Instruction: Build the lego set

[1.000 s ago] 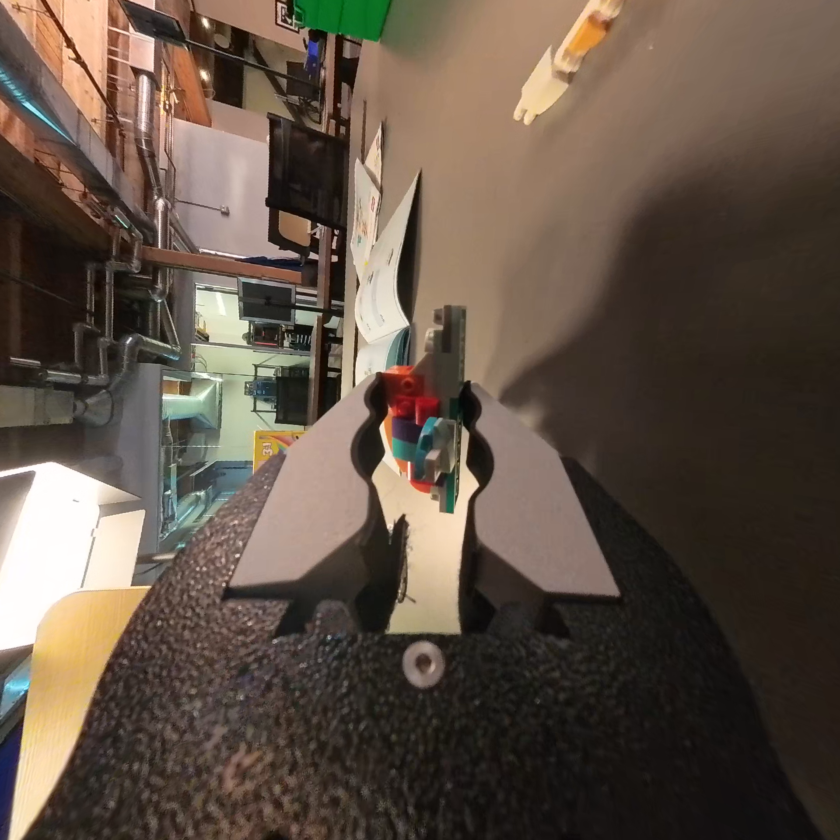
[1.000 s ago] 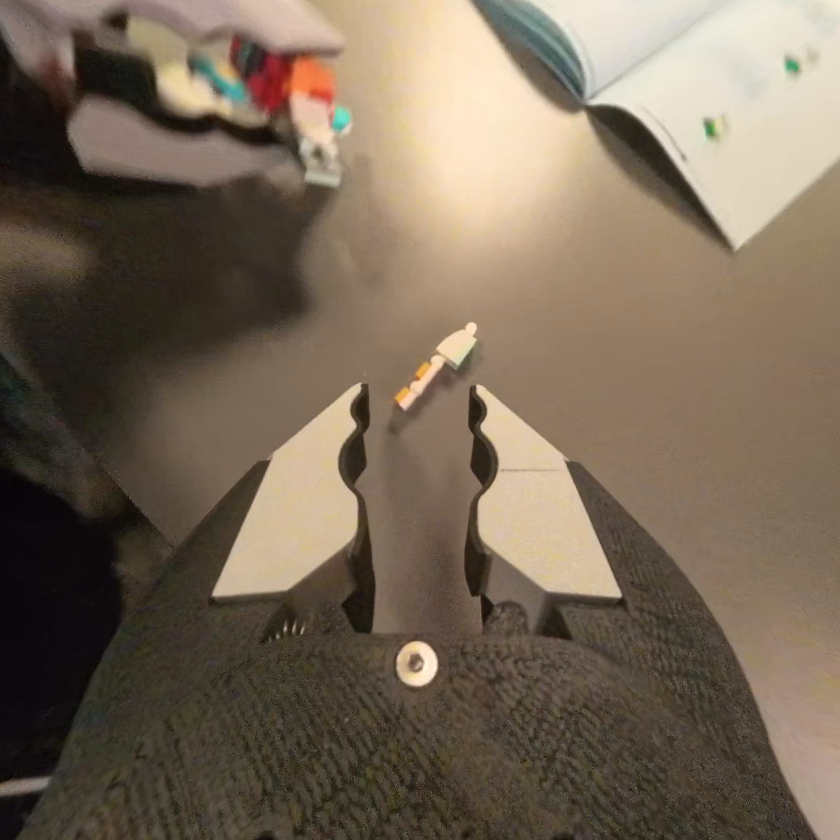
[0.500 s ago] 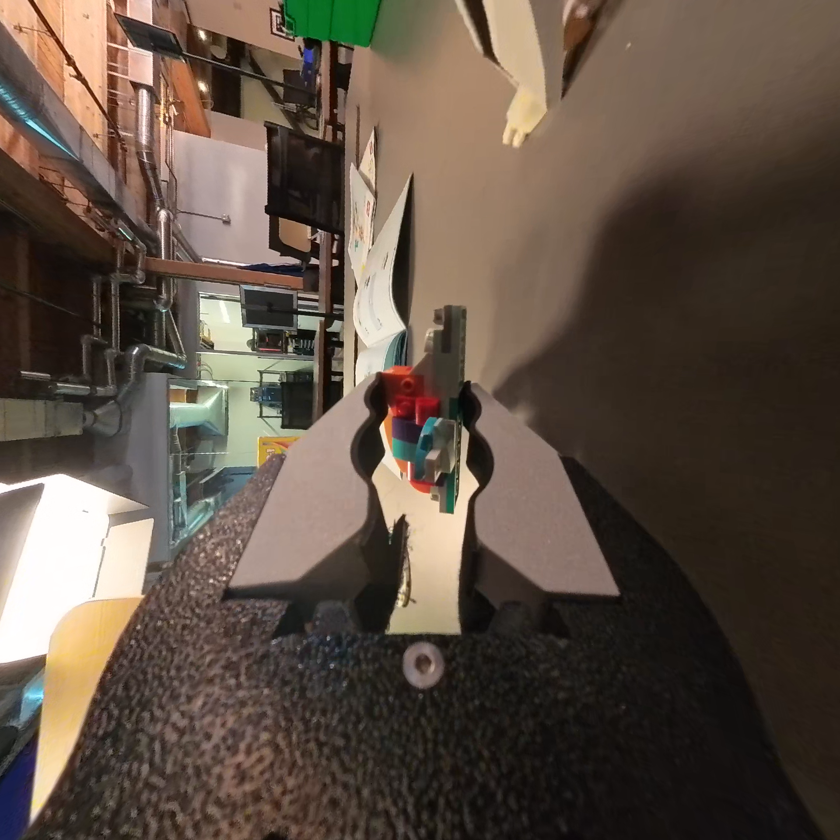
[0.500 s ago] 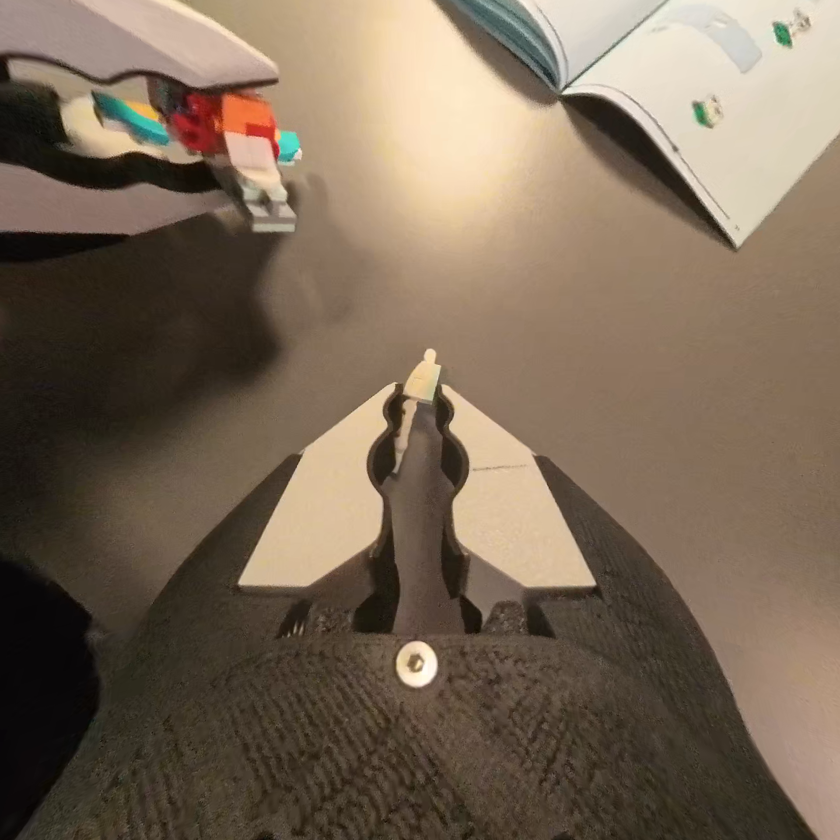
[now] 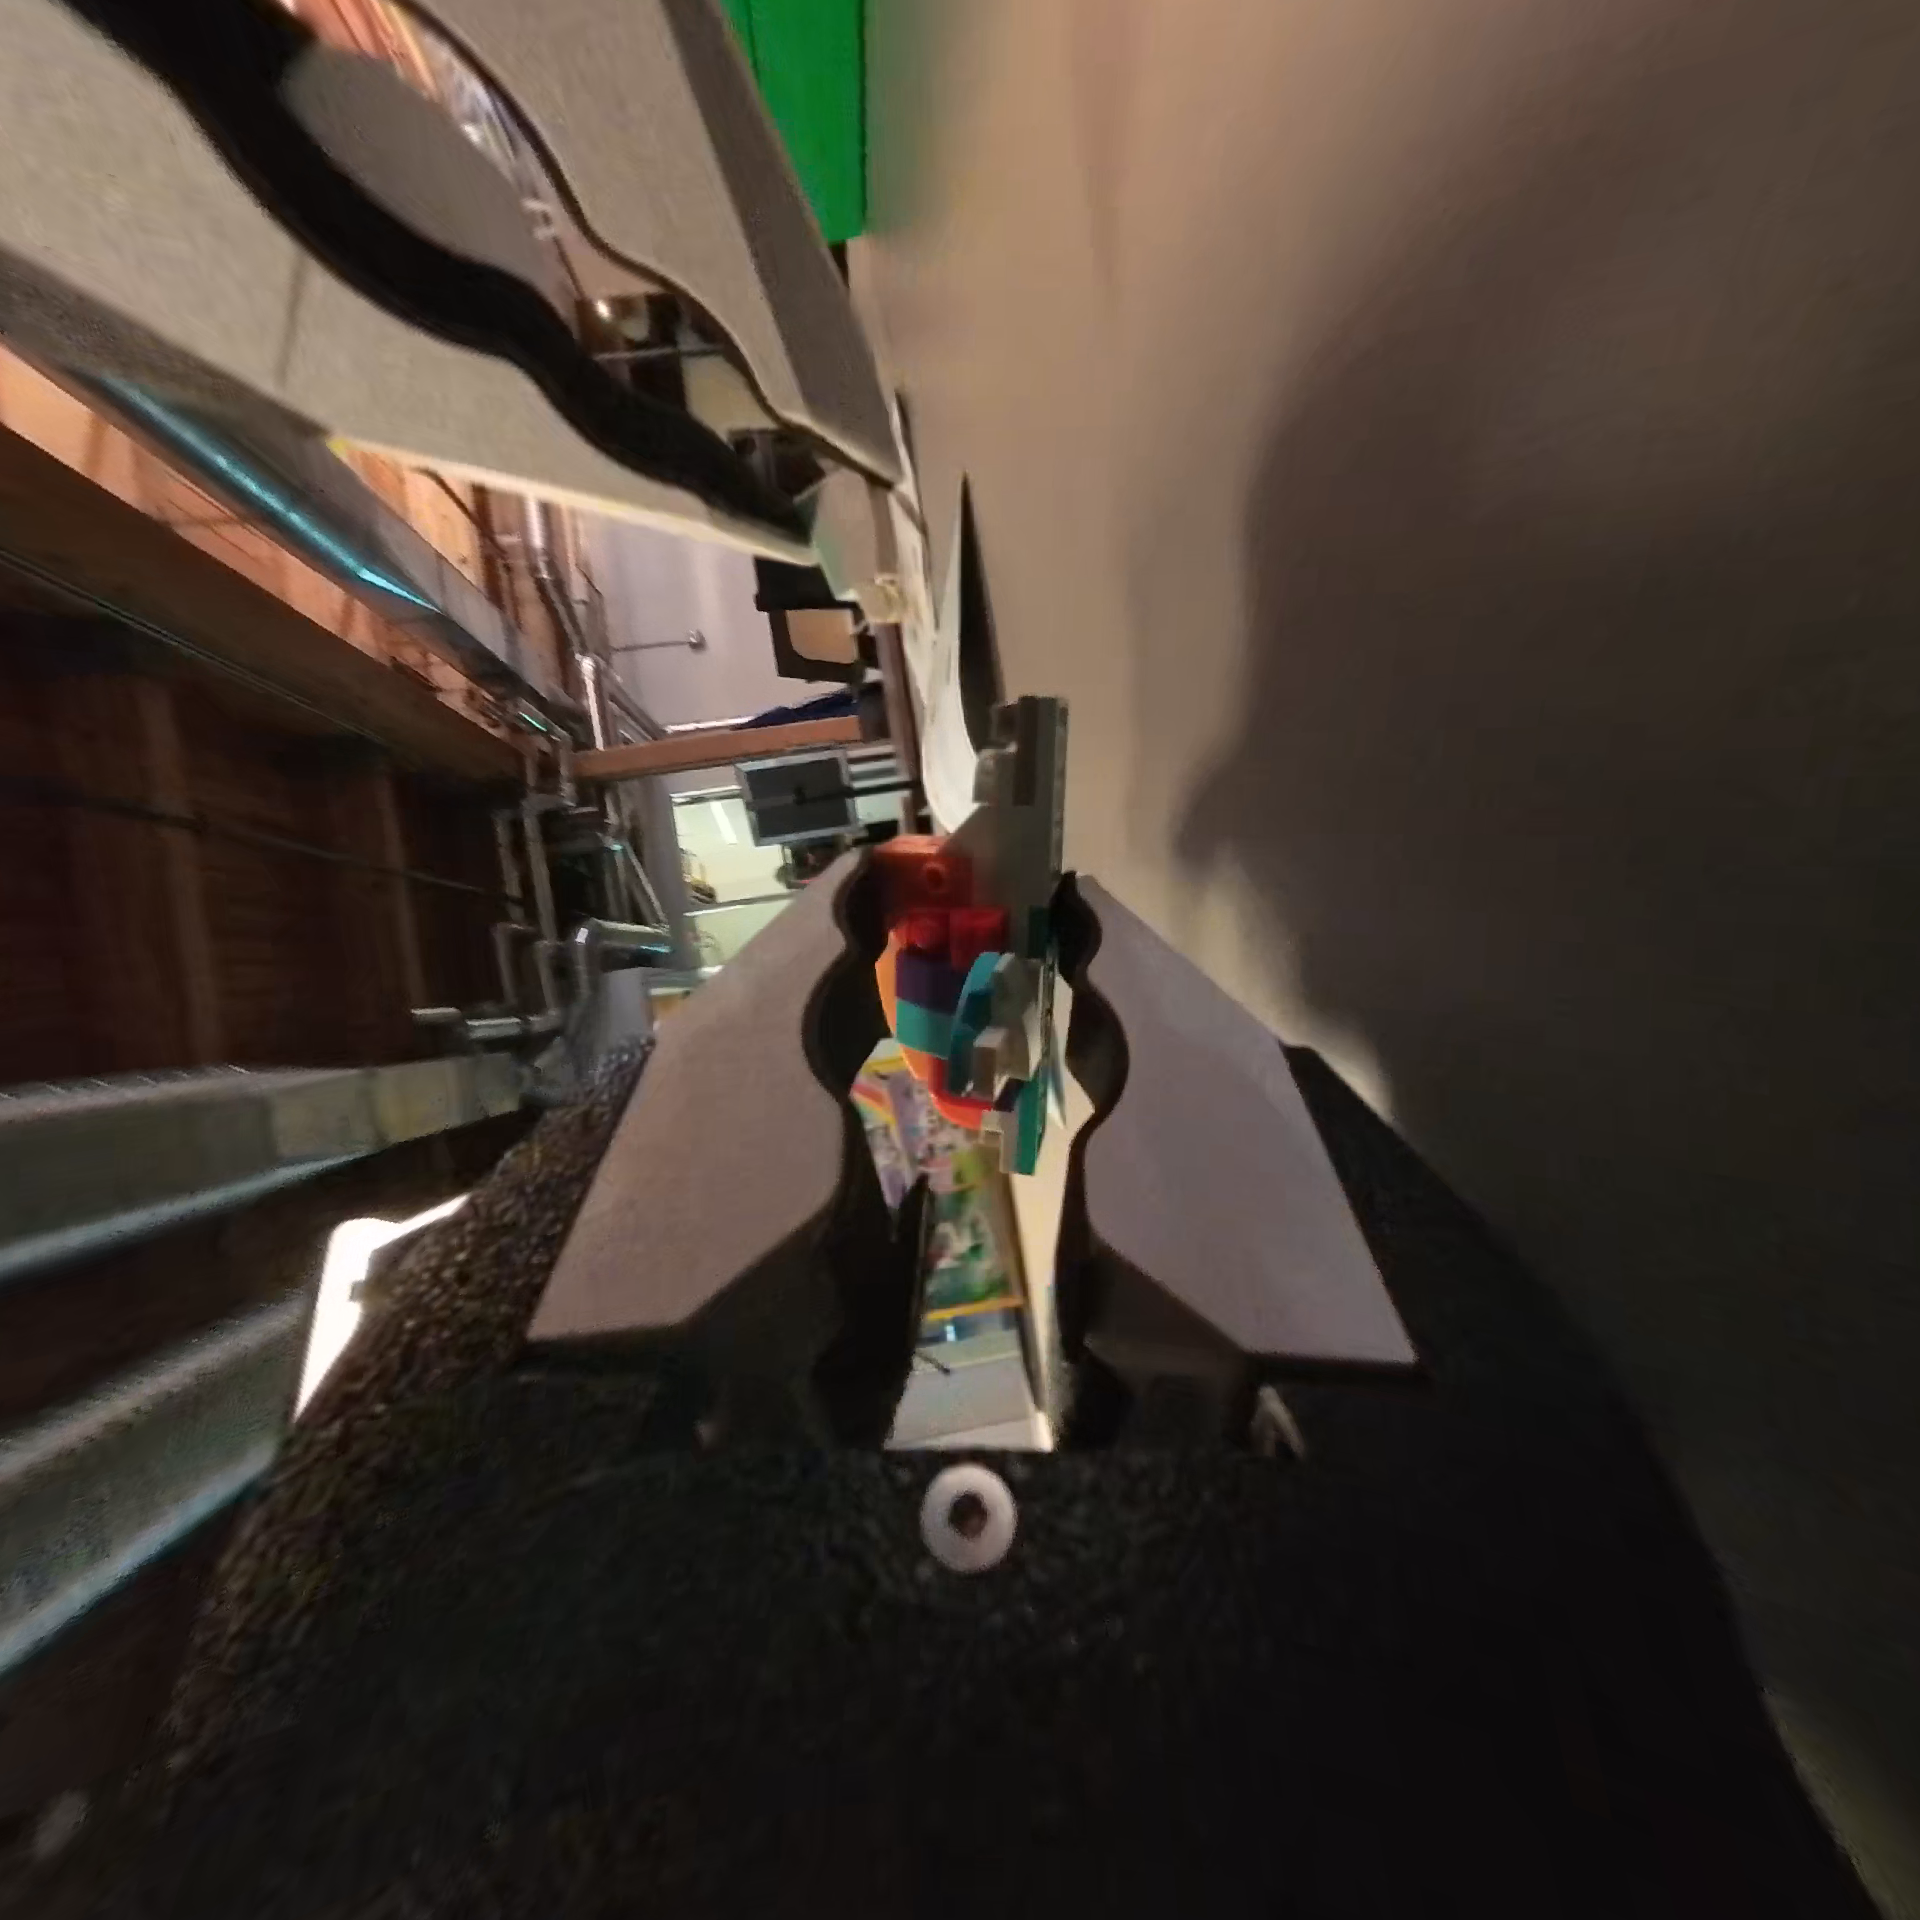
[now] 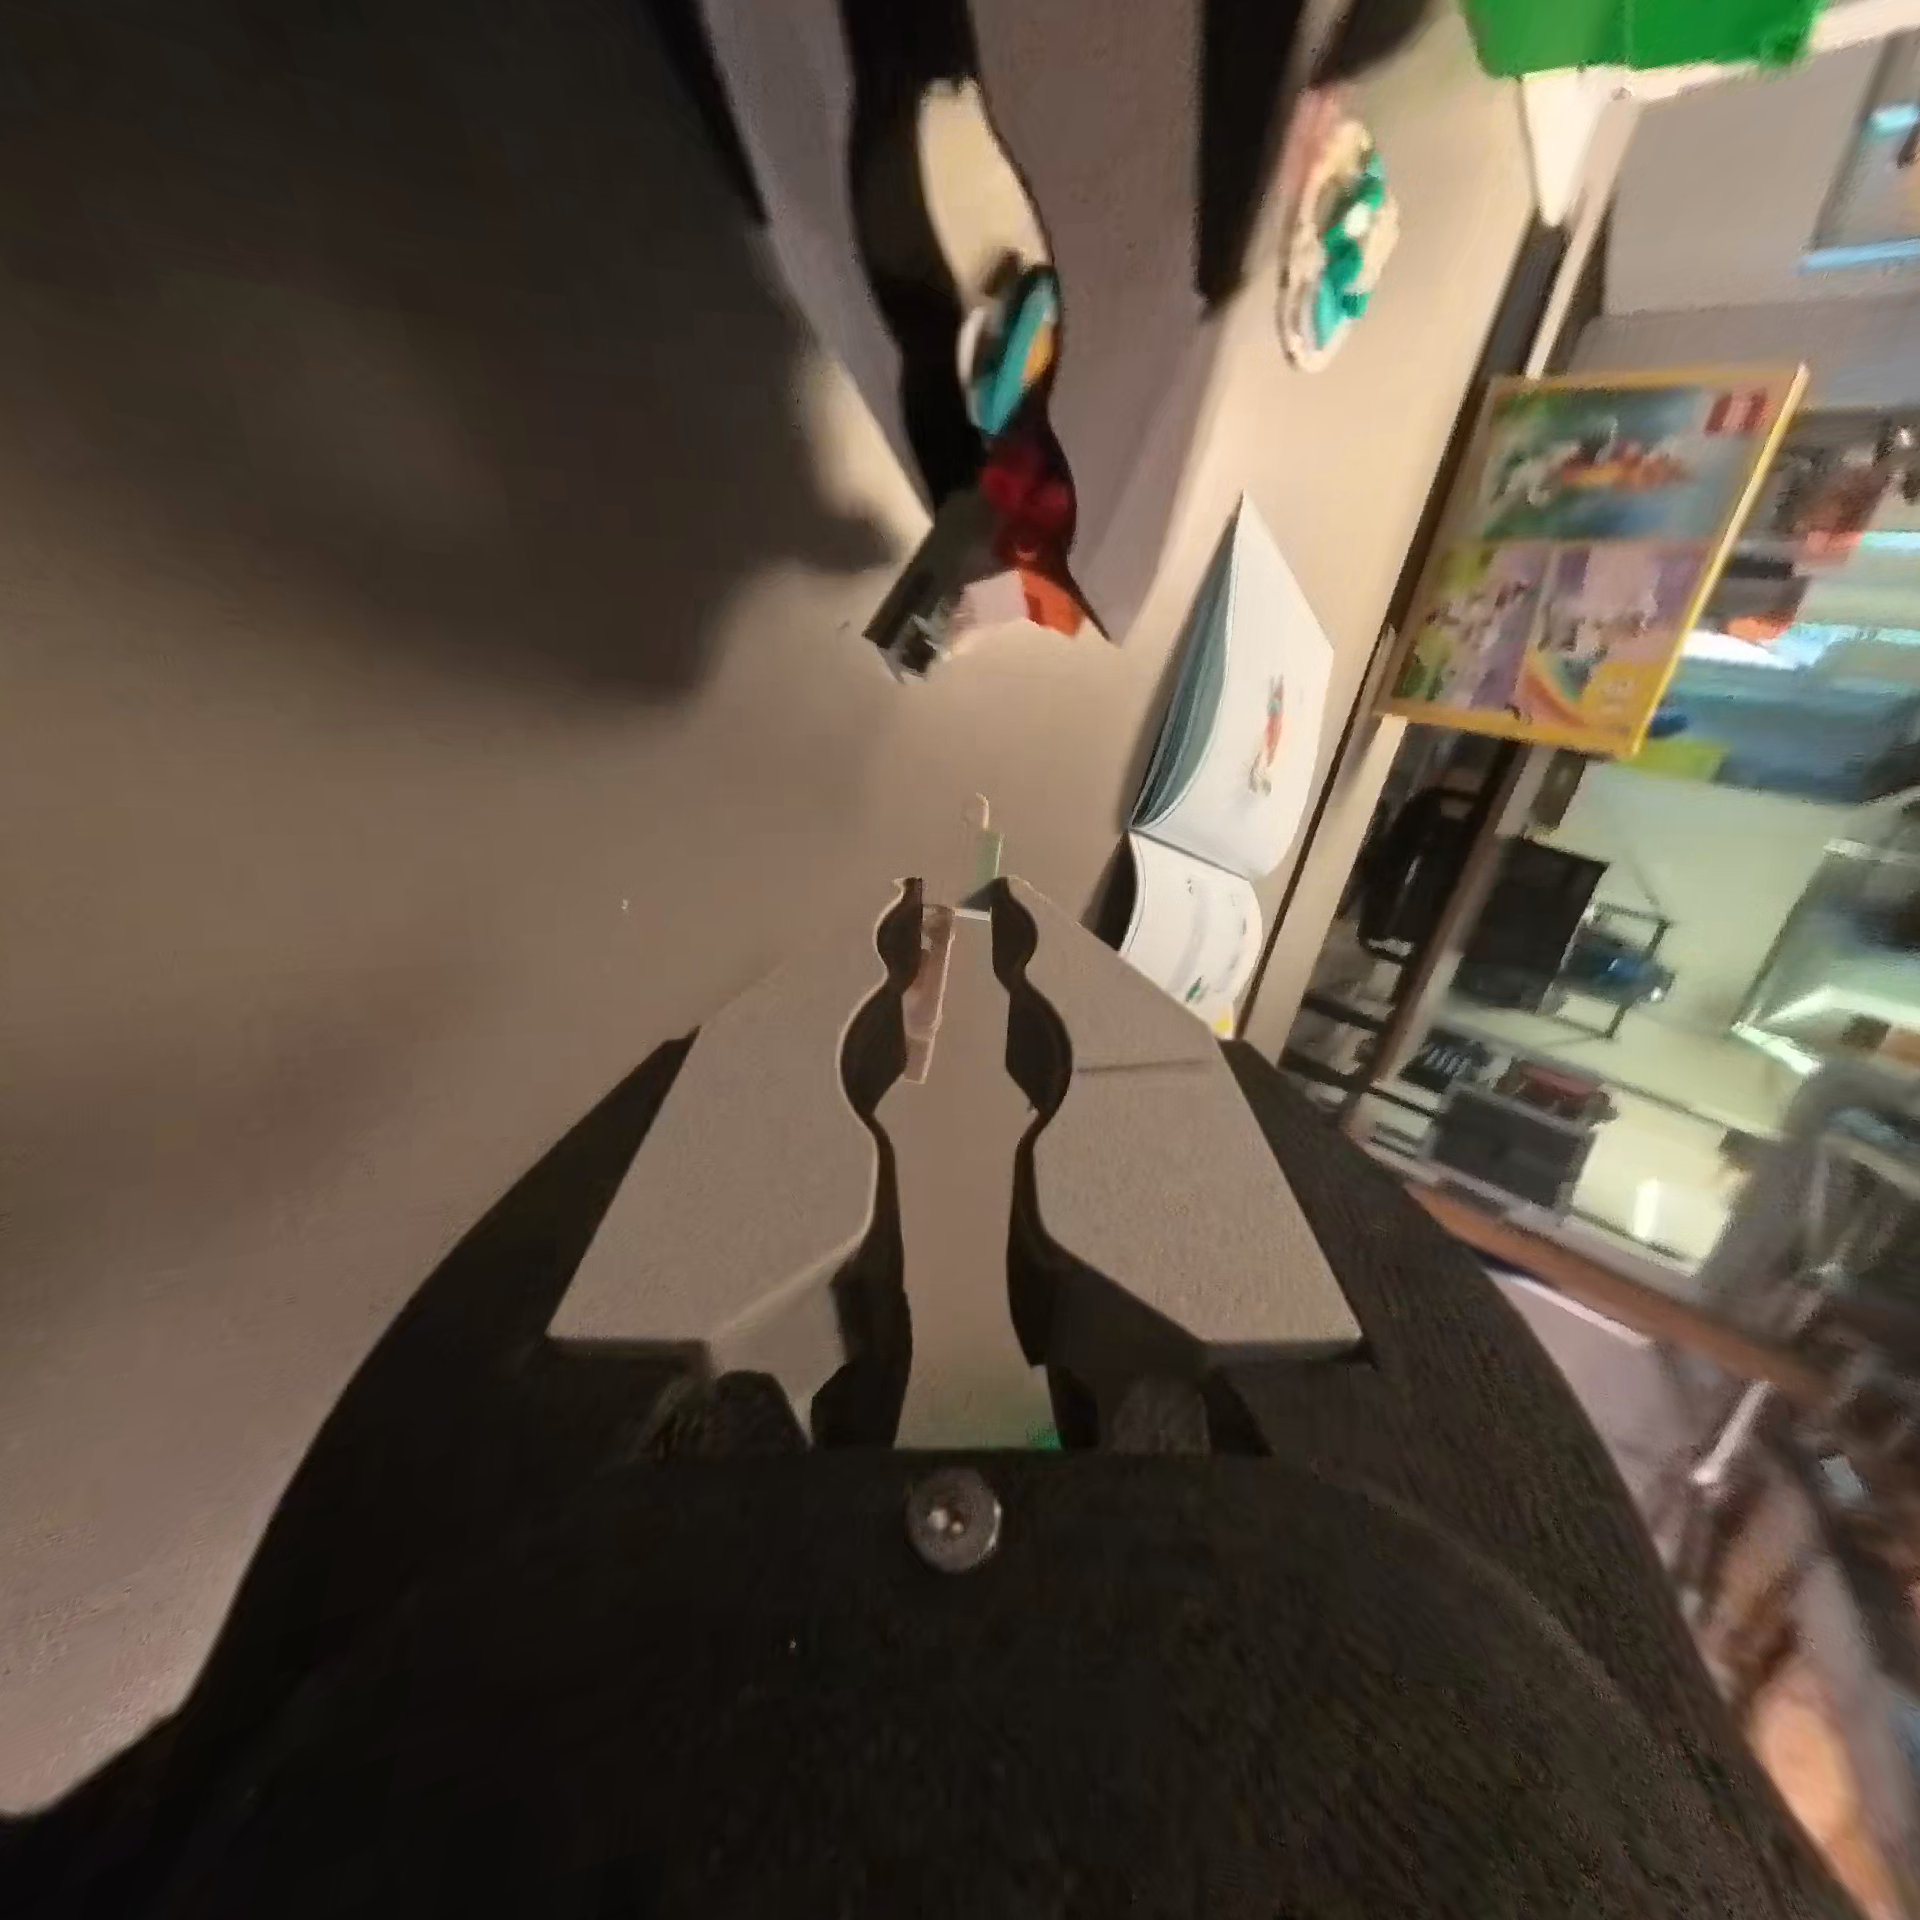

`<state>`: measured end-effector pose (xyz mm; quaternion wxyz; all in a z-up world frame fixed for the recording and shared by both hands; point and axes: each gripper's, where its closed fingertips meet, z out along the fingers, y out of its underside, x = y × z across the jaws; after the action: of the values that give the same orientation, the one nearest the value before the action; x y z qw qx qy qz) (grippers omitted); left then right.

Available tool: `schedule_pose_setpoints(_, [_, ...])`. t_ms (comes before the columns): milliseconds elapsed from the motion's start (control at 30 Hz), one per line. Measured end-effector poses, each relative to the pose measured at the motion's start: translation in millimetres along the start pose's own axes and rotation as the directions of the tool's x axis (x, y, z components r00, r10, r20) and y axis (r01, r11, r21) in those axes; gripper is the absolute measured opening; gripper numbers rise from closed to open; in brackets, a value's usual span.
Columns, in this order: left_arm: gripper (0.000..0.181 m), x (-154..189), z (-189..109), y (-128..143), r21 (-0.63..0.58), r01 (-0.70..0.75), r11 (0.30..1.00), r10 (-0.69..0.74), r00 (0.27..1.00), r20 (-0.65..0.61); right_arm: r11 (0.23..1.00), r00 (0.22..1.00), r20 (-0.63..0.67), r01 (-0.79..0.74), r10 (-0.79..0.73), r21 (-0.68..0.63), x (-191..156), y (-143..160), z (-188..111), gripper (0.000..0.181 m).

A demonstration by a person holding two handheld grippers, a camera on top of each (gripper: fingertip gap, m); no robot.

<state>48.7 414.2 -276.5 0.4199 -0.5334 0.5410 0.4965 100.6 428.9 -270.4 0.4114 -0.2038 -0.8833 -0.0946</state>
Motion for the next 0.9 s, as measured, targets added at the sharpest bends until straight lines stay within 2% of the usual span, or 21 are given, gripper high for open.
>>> schedule_pose_setpoints(133, [0.030, -3.0, -1.2, -3.9, 0.006, -0.067, 0.998, 0.066, 0.997, 0.036, 0.979, 0.980, 0.008, 0.199, -0.199, -0.043, -0.2, -5.5, -2.4, 0.012])
schedule_pose_setpoints(300, [0.030, -6.3, -2.4, -5.4, 0.013, -0.082, 0.997, 0.081, 0.995, 0.061, 0.956, 0.957, 0.033, 0.290, -0.289, -0.039, -2.5, -19.0, -4.4, 0.012])
schedule_pose_setpoints(433, [0.030, -8.4, -3.5, -7.0, 0.020, -0.090, 0.996, 0.089, 0.993, 0.078, 0.919, 0.922, 0.014, 0.387, -0.387, -0.078, 0.7, -18.7, -3.6, 0.012])
schedule_pose_setpoints(900, [0.029, -9.5, -4.9, -8.9, 0.030, -0.103, 0.994, 0.100, 0.991, 0.088, 0.882, 0.882, 0.075, 0.469, -0.465, -0.055, -4.1, -23.0, -1.4, 0.012])
